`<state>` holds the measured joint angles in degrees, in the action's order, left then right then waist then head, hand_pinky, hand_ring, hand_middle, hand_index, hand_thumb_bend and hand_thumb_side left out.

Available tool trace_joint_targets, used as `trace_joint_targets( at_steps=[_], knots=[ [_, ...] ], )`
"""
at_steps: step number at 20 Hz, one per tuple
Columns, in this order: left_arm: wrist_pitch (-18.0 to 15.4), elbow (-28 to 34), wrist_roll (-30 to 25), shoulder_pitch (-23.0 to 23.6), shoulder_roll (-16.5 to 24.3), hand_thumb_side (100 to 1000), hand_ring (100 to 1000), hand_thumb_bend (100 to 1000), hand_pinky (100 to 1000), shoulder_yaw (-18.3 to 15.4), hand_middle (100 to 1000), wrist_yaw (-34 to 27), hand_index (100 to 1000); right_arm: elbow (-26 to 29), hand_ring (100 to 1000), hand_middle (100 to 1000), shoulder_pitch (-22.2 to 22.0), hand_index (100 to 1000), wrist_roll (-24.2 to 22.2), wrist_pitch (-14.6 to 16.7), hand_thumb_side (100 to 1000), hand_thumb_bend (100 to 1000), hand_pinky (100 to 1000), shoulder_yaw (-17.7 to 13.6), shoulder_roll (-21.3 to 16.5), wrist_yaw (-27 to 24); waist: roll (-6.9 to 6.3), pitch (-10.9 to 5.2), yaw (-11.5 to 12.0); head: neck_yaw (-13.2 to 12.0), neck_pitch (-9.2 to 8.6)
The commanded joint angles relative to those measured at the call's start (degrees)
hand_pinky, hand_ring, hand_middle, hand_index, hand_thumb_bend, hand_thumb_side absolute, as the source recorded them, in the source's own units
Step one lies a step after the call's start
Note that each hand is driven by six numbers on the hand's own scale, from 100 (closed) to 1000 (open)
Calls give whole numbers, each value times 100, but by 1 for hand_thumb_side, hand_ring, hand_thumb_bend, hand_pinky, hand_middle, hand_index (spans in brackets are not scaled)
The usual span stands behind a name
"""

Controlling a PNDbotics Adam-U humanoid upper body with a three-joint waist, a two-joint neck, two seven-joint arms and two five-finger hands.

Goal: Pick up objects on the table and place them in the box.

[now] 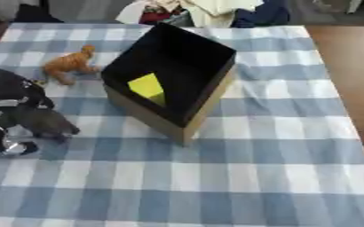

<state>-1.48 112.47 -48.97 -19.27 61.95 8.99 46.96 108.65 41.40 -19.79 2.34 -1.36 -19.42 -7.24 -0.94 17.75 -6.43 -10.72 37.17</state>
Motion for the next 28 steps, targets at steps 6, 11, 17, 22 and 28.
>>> trace_joint_targets(
  at_steps=[6,11,17,22,28],
  knots=[
    [-29,-53,187,-152,81,478,838,402,840,28,681,377,844,89,949,739,102,892,-66,0,699,100,1000,-9,-44,-59,-7,-76,-19,-29,-93],
    [-48,-102,294,-193,41,455,835,417,832,87,667,567,840,91,949,738,99,892,-92,-11,702,100,1000,-4,-34,-64,-9,-60,-31,-33,-119],
    [-96,-190,351,-237,-15,408,819,411,810,161,641,734,822,95,949,738,104,891,-118,-19,707,100,1000,-2,-33,-66,-6,-44,-42,-37,-142],
    [-85,-266,448,-265,-54,374,800,393,783,206,620,865,802,96,950,737,96,891,-145,-33,708,100,1000,1,-25,-67,-9,-38,-47,-39,-161],
    [-76,-345,515,-282,-84,377,793,384,773,248,613,942,795,100,950,737,91,891,-152,-37,709,100,1000,-1,-22,-69,-11,-37,-51,-39,-170]
  ],
)
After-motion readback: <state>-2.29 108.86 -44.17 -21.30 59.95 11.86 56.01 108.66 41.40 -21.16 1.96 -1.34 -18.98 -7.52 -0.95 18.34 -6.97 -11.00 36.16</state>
